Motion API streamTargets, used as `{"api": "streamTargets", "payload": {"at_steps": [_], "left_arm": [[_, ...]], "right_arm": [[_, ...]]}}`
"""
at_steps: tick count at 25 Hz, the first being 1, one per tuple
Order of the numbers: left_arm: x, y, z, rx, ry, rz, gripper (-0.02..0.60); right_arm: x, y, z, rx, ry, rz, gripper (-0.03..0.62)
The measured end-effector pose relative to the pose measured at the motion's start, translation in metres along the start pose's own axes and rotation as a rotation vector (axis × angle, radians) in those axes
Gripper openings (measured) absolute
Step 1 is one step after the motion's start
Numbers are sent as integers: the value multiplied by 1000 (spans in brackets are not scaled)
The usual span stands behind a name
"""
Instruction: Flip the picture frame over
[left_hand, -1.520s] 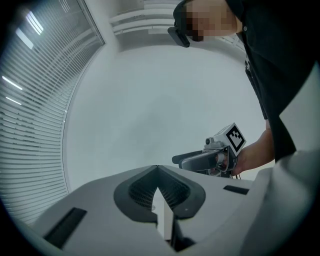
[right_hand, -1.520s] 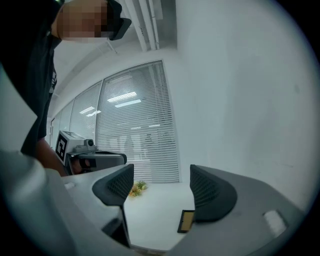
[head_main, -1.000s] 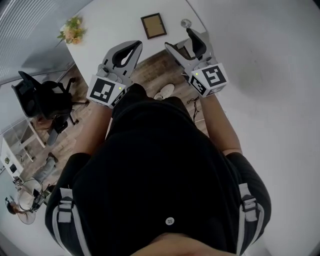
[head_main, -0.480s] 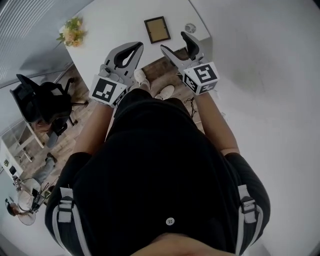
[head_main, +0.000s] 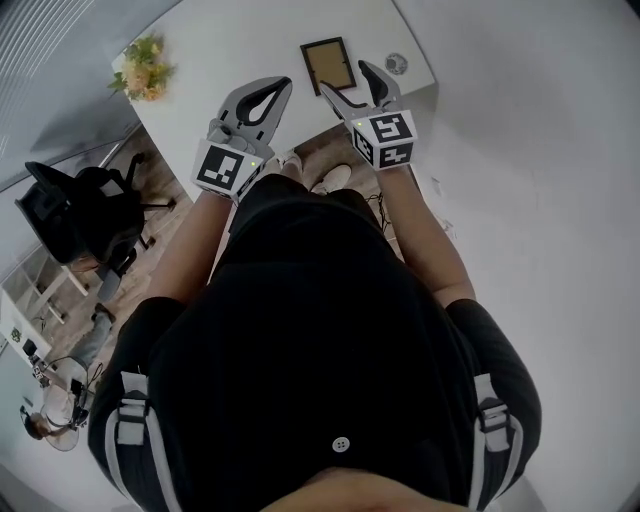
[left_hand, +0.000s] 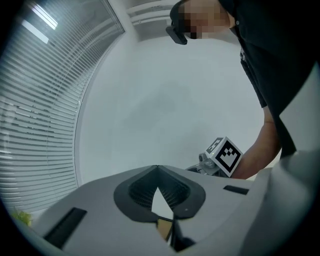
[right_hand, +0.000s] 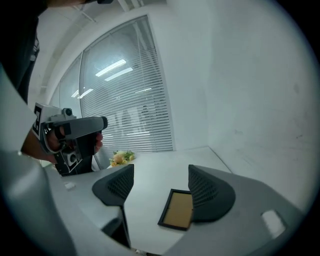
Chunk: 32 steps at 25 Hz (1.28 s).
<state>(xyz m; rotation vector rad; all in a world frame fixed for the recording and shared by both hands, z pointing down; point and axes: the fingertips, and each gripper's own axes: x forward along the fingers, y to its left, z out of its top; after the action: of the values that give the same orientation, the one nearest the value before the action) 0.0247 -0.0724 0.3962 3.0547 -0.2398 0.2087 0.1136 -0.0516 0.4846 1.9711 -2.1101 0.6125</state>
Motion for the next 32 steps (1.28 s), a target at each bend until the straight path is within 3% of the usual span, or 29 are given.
{"api": "streamTargets", "payload": {"at_steps": [10, 20, 32], "left_arm": [[24, 38, -46, -41, 13, -35, 5], [38, 70, -91, -97, 82, 0, 5], [56, 93, -111, -145, 74, -2, 5]], "right_arm": [[71, -17, -48, 13, 163, -59, 337], [118, -26, -88, 48, 287, -103, 294], [155, -39, -140, 65, 432, -180, 229]]}}
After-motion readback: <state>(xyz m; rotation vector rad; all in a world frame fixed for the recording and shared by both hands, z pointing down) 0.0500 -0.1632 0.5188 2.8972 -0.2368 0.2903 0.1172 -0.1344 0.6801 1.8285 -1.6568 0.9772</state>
